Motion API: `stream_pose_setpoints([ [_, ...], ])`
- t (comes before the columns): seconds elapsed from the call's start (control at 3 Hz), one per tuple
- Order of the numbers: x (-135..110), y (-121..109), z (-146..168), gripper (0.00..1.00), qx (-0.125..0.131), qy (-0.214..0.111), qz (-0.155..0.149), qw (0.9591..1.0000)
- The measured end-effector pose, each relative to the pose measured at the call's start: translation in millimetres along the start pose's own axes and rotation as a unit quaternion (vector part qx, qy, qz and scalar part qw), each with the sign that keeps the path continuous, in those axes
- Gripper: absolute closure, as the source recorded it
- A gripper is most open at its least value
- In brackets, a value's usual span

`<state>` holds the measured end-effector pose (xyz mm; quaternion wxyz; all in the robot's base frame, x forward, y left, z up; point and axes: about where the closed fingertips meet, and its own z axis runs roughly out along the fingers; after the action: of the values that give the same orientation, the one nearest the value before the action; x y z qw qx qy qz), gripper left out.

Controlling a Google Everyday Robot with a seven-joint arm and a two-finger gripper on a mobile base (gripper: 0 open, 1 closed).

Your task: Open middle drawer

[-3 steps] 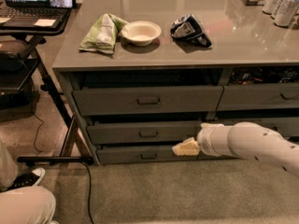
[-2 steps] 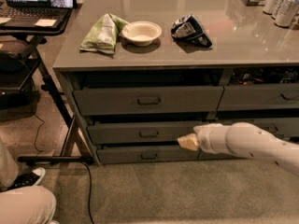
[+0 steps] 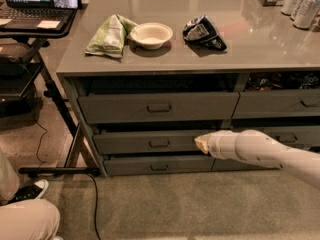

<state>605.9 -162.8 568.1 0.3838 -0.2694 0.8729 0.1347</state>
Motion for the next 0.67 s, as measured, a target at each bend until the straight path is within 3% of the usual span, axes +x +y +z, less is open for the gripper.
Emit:
stream_pose_setpoints([
  [0.33,0.0,-30.8,47.2,1.0,0.017,-0.02,0.008,0.9996],
  [0.67,0.0,-30.8,47.3,1.0,0.017,-0.02,0.008,0.9996],
])
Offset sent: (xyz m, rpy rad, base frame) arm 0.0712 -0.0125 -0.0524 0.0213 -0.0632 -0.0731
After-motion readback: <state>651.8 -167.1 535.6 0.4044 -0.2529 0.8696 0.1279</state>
